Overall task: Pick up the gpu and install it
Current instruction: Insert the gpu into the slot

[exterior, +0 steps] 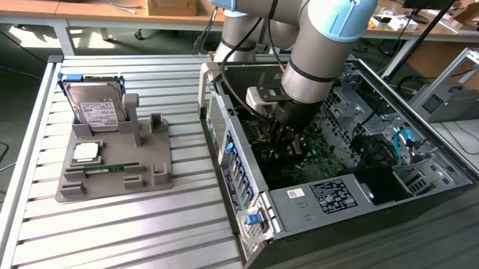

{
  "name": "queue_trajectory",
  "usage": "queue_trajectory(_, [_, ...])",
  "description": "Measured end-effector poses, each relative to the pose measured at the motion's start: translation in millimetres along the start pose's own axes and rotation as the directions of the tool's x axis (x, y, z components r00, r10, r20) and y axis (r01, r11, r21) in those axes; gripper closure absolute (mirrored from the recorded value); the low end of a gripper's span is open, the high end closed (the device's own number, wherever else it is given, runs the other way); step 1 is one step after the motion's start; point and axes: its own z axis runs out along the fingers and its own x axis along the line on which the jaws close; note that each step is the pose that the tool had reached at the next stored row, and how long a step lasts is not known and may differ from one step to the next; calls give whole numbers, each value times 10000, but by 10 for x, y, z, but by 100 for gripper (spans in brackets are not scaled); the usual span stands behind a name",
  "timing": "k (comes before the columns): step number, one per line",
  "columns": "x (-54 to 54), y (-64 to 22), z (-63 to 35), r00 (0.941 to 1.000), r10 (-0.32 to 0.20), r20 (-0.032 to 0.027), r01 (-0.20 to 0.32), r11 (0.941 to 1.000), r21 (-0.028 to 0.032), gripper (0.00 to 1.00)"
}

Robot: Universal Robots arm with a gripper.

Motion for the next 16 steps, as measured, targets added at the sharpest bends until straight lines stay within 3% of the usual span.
queue_trajectory(6, [8,0,-1,9999,154,-2,-154,9999,-2,73])
queue_trajectory(12, [8,-1,-1,9994,346,-47,-346,9994,0,73])
queue_trajectory(15, [7,0,0,9997,211,-100,-211,9998,6,73])
queue_trajectory(16, [6,0,0,9998,152,-143,-152,9999,10,73])
